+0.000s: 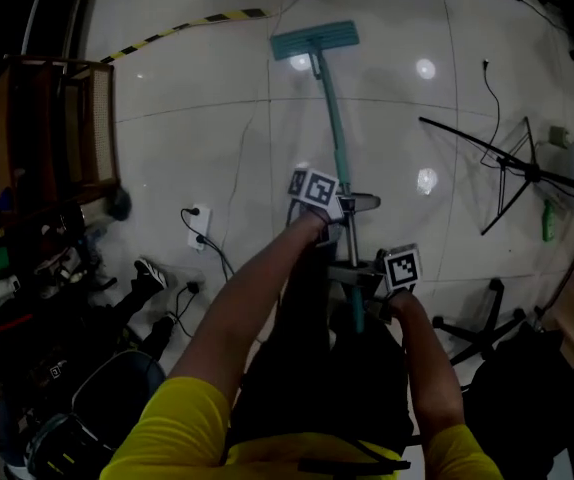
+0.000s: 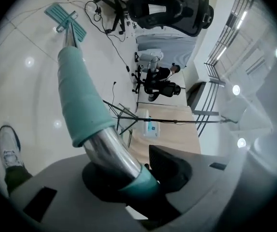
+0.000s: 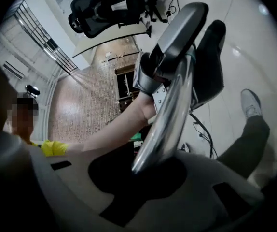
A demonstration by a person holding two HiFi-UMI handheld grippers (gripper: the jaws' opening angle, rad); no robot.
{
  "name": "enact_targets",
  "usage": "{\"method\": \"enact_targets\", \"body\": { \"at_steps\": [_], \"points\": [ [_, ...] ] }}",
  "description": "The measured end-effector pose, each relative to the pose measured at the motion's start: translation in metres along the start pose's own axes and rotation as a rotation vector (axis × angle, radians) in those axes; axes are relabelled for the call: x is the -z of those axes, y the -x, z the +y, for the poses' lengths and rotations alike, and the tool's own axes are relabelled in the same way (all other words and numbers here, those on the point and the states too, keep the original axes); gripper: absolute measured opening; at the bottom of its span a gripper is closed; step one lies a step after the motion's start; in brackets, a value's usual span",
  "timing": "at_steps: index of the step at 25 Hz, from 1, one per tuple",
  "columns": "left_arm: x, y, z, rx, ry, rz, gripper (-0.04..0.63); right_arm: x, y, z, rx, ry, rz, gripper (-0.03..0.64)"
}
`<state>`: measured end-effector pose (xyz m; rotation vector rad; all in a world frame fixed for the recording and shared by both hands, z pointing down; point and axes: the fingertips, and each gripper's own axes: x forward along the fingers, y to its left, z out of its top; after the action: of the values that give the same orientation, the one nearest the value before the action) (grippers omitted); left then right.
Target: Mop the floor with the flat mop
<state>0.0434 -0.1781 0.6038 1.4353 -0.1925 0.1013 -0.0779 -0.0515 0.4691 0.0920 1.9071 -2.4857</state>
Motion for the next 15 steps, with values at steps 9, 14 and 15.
{"method": "enact_targets", "body": {
  "at_steps": [9,14,15],
  "points": [
    [0.132,0.002,-0.132,0.065,0.272,0.023,0.149,0.121,0.015,0.134,0.113,-0.266,0.142,0.073],
    [0.098,-0.005,-0.142,0.080,0.227,0.095,0.203,0.084,0.014,0.156,-0.043,-0.168,0.241,0.148],
    [0.092,0.000,-0.146,0.082,0.226,0.083,0.202,0.079,0.009,0.163,-0.066,-0.167,0.228,0.149]
  ]
}}
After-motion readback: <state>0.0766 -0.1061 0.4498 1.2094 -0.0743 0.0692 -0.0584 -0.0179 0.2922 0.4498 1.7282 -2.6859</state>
